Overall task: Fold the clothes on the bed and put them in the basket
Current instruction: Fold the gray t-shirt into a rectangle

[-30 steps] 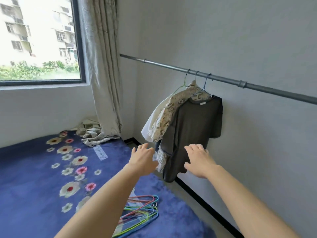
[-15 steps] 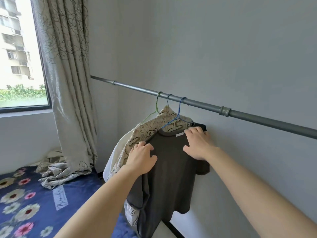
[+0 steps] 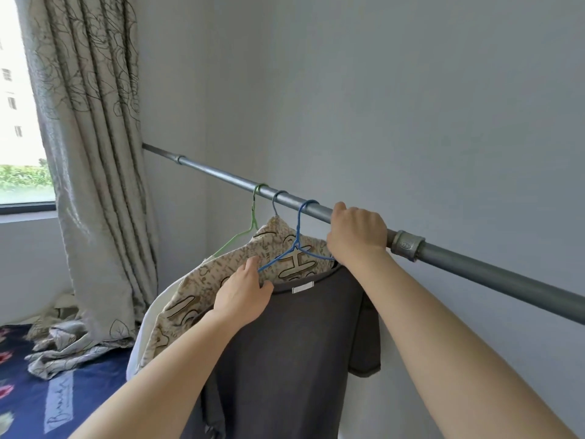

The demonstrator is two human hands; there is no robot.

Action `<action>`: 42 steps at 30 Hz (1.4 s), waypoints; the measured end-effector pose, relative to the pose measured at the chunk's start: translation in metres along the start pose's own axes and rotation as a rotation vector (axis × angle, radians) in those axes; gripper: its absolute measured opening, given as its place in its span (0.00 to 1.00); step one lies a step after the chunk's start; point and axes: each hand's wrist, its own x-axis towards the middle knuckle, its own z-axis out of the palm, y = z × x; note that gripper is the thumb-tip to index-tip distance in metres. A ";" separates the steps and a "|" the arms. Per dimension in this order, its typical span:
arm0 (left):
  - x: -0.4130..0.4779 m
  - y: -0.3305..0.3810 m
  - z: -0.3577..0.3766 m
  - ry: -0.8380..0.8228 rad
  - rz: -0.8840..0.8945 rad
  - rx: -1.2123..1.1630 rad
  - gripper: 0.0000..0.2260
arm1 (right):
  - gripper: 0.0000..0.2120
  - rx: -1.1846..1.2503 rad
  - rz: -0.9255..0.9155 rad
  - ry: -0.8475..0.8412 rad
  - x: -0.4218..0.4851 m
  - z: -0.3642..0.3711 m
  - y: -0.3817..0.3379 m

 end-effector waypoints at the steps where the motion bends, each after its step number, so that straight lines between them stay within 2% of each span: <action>1: 0.004 -0.002 0.003 0.015 -0.006 0.011 0.16 | 0.11 -0.018 0.009 0.030 0.000 0.003 -0.001; 2: 0.007 -0.002 0.004 0.032 -0.009 0.008 0.10 | 0.11 -0.025 0.007 0.048 0.000 0.006 -0.002; 6: 0.007 0.002 0.006 0.106 -0.005 -0.102 0.15 | 0.10 -0.050 -0.003 0.076 0.005 0.015 0.001; 9: 0.008 0.013 -0.004 0.198 0.031 -0.160 0.14 | 0.10 -0.053 0.002 0.112 0.005 0.017 0.001; 14: -0.009 0.021 -0.033 0.194 0.038 -0.291 0.11 | 0.12 -0.070 -0.008 0.142 0.000 0.016 0.001; 16: -0.026 0.013 -0.037 0.211 0.039 -0.274 0.11 | 0.14 -0.076 -0.044 0.216 -0.002 0.023 0.003; 18: -0.048 -0.003 -0.044 0.215 0.000 -0.263 0.12 | 0.16 0.091 -0.113 0.317 -0.013 0.029 -0.009; 20: -0.070 -0.022 -0.057 0.220 -0.030 -0.283 0.12 | 0.16 0.423 -0.206 0.342 -0.037 0.031 -0.037; 23: -0.105 -0.046 -0.084 0.228 -0.023 -0.322 0.13 | 0.15 0.948 -0.344 0.106 -0.073 0.017 -0.085; 25: -0.130 -0.058 -0.108 0.221 -0.014 -0.308 0.13 | 0.15 1.111 -0.380 0.055 -0.090 -0.003 -0.113; 28: -0.170 -0.079 -0.148 0.212 -0.007 -0.292 0.12 | 0.23 1.162 -0.378 0.116 -0.110 -0.045 -0.155; 30: -0.206 -0.106 -0.178 0.254 -0.049 -0.283 0.11 | 0.23 1.120 -0.381 0.122 -0.130 -0.077 -0.194; 32: -0.244 -0.136 -0.206 0.332 -0.105 -0.233 0.06 | 0.23 1.113 -0.417 0.137 -0.152 -0.106 -0.235; 33: -0.260 -0.149 -0.217 0.383 -0.149 -0.158 0.04 | 0.22 1.111 -0.443 0.145 -0.162 -0.116 -0.251; 36: -0.309 -0.189 -0.249 0.535 -0.279 0.133 0.11 | 0.20 1.106 -0.501 0.154 -0.194 -0.146 -0.301; 40: -0.381 -0.254 -0.316 0.506 -0.419 0.108 0.08 | 0.22 1.125 -0.501 0.192 -0.254 -0.199 -0.391; 42: -0.401 -0.276 -0.333 0.486 -0.428 0.139 0.07 | 0.23 1.139 -0.497 0.193 -0.275 -0.215 -0.419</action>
